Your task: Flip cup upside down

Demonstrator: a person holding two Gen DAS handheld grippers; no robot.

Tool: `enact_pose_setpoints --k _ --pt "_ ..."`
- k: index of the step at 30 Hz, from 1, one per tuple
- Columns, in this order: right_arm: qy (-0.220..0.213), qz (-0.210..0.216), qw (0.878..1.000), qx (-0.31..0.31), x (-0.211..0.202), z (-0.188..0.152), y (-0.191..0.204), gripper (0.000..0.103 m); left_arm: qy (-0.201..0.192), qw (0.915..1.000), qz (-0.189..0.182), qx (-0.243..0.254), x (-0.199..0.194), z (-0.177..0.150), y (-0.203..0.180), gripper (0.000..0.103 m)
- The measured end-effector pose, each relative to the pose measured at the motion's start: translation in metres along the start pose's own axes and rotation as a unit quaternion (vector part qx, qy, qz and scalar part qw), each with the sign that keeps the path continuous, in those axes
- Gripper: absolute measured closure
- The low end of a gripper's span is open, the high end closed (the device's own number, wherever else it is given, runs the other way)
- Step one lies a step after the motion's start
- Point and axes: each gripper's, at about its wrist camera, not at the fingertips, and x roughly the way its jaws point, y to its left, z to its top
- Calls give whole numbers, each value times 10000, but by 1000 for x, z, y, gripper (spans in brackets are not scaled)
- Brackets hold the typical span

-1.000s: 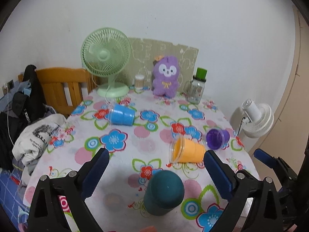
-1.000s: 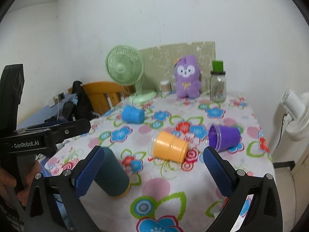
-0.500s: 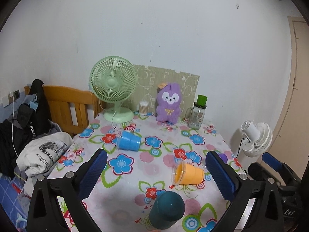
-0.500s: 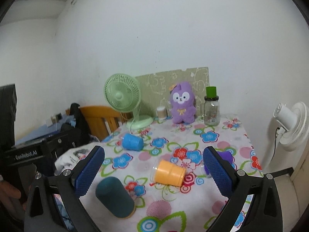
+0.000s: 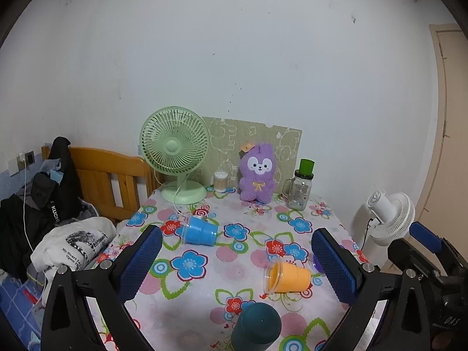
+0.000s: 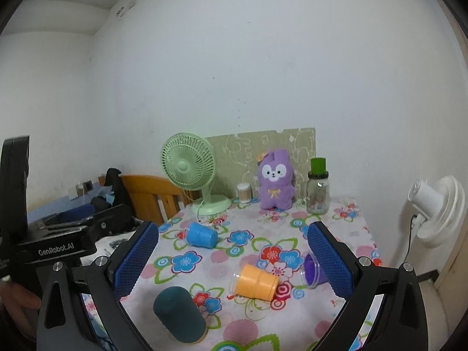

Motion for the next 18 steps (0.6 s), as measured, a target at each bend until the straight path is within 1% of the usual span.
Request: enact_pose_setpoints --k 9,18 --pt "18 61 9999 91 1 0 2 0 -33 10000 39 52 -1 1 1 0" --pt "108 120 9998 100 5 -2 1 0 49 10000 17 79 1 -1 0 0"
